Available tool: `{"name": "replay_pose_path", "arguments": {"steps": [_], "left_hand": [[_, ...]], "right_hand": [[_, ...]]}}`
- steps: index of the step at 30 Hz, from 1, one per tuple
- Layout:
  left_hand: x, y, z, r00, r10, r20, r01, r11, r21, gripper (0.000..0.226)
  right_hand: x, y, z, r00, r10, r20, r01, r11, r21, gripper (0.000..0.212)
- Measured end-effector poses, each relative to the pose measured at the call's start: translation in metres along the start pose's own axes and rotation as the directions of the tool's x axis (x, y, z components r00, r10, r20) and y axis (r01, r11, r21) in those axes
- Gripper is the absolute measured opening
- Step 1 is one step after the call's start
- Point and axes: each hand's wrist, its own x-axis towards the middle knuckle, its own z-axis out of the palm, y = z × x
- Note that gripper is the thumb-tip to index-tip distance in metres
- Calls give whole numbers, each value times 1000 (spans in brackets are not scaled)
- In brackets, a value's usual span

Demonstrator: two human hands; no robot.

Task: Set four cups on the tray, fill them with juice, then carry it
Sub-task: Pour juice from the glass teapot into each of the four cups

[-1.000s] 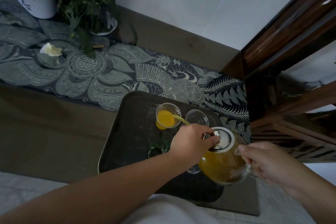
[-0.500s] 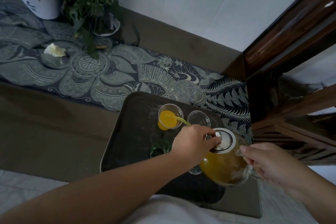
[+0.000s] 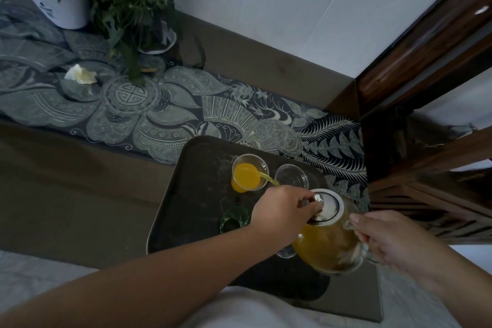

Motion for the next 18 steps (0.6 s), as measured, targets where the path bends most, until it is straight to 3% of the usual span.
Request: {"name": "replay_pose_path", "arguments": {"steps": [18], "left_hand": [[-2, -1, -2, 999, 38, -13, -38, 999, 12, 18]], "right_hand": [[6, 6, 5, 1000, -6, -8, 6, 1000, 30, 40]]}}
